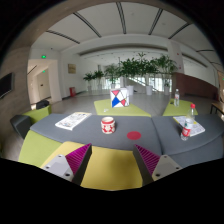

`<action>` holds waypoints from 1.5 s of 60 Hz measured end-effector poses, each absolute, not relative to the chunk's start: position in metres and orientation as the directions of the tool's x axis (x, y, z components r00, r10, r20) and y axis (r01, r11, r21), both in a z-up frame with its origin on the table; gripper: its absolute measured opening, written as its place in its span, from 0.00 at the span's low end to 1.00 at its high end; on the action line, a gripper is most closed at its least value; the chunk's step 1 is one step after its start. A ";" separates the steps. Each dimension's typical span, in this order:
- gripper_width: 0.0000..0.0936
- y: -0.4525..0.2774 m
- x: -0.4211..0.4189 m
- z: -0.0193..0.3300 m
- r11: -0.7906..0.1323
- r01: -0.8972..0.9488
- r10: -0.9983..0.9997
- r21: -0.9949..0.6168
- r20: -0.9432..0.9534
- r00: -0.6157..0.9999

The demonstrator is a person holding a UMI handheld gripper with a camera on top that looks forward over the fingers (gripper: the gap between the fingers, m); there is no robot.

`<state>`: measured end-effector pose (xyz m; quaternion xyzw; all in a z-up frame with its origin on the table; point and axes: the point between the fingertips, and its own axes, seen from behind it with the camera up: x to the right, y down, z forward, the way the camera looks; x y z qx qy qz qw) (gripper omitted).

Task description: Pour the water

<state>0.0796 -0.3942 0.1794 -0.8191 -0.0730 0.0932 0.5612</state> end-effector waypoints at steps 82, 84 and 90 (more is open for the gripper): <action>0.40 -0.092 0.509 0.099 -0.252 0.054 -0.274 -0.966 0.125 0.954; 0.36 -0.093 0.507 0.100 -0.258 0.065 -0.275 -0.964 0.138 0.951; 0.36 -0.095 0.503 0.119 -0.258 0.112 -0.290 -0.960 0.188 0.938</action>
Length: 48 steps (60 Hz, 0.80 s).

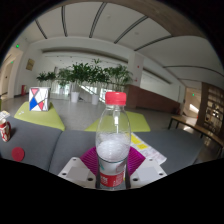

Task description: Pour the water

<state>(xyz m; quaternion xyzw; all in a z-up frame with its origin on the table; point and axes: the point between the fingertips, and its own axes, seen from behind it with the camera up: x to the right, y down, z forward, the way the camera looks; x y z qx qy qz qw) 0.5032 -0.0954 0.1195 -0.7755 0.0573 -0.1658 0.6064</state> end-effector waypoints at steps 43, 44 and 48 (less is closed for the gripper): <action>0.35 0.003 0.123 0.351 -0.071 0.939 -0.303 0.336 0.890 -0.341; 0.35 0.005 0.114 0.342 -0.064 0.926 -0.294 0.373 0.879 -0.374; 0.35 0.013 0.084 0.299 -0.015 0.869 -0.261 0.494 0.837 -0.481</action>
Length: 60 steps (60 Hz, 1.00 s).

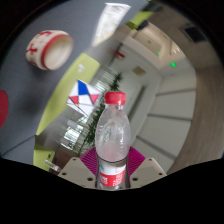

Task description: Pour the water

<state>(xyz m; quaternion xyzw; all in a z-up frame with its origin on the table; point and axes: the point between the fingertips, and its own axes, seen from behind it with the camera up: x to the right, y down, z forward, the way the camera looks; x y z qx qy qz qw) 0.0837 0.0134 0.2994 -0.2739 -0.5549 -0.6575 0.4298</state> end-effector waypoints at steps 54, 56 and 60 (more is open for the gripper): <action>0.36 -0.036 0.096 0.274 -0.045 0.246 0.152 -0.968 0.237 0.960; 0.35 -0.036 0.104 0.258 -0.075 0.195 0.155 -0.978 0.182 0.971; 0.35 -0.041 0.122 0.229 -0.132 0.152 0.180 -0.979 0.127 0.975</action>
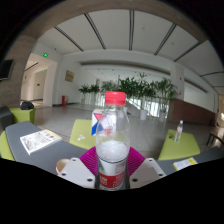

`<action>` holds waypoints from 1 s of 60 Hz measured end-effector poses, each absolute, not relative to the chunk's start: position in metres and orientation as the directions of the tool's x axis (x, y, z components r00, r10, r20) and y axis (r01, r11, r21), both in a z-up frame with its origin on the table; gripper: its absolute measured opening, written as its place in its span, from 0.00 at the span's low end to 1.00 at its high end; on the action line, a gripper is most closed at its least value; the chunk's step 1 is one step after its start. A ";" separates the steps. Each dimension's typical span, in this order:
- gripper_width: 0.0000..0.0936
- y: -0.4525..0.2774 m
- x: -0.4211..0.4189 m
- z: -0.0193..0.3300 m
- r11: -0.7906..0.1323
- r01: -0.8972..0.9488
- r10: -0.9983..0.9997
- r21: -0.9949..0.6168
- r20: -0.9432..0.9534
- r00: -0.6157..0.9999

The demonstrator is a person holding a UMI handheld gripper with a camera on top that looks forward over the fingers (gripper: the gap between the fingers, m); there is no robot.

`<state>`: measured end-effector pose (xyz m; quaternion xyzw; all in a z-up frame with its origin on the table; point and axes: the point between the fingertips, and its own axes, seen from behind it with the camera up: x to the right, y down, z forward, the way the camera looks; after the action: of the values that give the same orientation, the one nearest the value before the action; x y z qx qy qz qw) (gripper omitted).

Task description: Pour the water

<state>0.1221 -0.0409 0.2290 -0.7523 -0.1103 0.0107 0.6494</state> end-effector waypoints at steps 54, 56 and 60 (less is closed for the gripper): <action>0.92 -0.098 0.144 0.122 -0.337 0.065 0.077 -0.939 0.042 0.996; 0.91 -0.111 0.142 0.131 -0.340 0.069 0.070 -0.938 0.048 0.996; 0.92 -0.142 0.139 0.151 -0.347 0.071 0.046 -0.935 0.059 0.997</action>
<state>0.1392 -0.1416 0.1513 -0.8205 -0.0356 -0.0111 0.5704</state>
